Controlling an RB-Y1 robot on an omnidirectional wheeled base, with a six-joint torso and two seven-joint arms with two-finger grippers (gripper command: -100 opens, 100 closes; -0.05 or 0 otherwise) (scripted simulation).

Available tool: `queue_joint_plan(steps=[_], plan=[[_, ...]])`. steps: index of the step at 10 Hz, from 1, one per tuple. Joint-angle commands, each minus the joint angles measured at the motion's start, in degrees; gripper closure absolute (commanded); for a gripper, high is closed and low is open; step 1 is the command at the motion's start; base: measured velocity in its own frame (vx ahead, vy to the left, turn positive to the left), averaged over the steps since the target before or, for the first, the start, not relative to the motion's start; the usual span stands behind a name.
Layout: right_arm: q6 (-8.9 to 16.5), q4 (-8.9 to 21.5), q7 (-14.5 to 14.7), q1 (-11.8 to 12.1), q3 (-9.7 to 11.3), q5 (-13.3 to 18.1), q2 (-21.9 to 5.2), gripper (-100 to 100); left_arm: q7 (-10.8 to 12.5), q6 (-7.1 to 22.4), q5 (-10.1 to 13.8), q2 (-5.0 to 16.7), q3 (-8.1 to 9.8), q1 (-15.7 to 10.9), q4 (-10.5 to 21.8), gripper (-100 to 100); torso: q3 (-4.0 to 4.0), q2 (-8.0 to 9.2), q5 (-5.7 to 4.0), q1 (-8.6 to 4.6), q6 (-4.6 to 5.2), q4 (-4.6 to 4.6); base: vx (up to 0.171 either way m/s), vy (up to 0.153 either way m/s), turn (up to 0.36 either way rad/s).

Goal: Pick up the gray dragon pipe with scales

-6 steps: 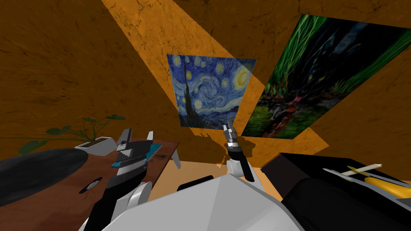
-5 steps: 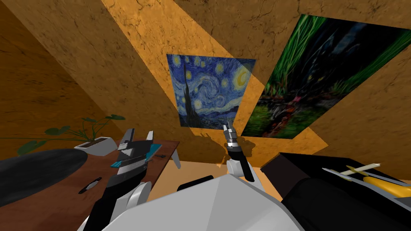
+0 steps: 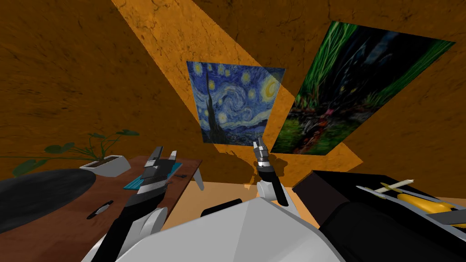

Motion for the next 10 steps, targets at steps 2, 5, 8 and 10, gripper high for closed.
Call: queue_joint_plan(steps=[2,5,8,10], plan=[[0.00,0.00,0.00,0.00,0.00,0.00,0.00,0,-2.33,4.41,1.08,2.72,1.17,-1.90,2.41,-100,-0.02,-0.04,0.00,0.00,0.01,-0.01,-0.036,-0.025,-0.042],[0.00,0.00,0.00,0.00,0.00,0.00,0.00,0,-4.78,8.76,2.32,5.05,2.31,-3.78,5.39,-100,0.00,0.00,-0.01,-0.02,-0.01,0.00,-0.045,-0.028,-0.035],[0.00,0.00,0.00,0.00,0.00,0.00,0.00,0,-6.11,11.46,3.02,6.16,2.89,-4.82,7.06,-100,-0.04,-0.06,0.01,0.02,0.00,-0.02,-0.026,-0.016,-0.029],[0.00,0.00,0.00,0.00,0.00,0.00,0.00,0,-7.48,14.12,3.77,7.24,3.47,-5.92,8.84,-100,-0.05,-0.08,0.00,0.00,0.01,-0.02,-0.024,-0.021,-0.030]])
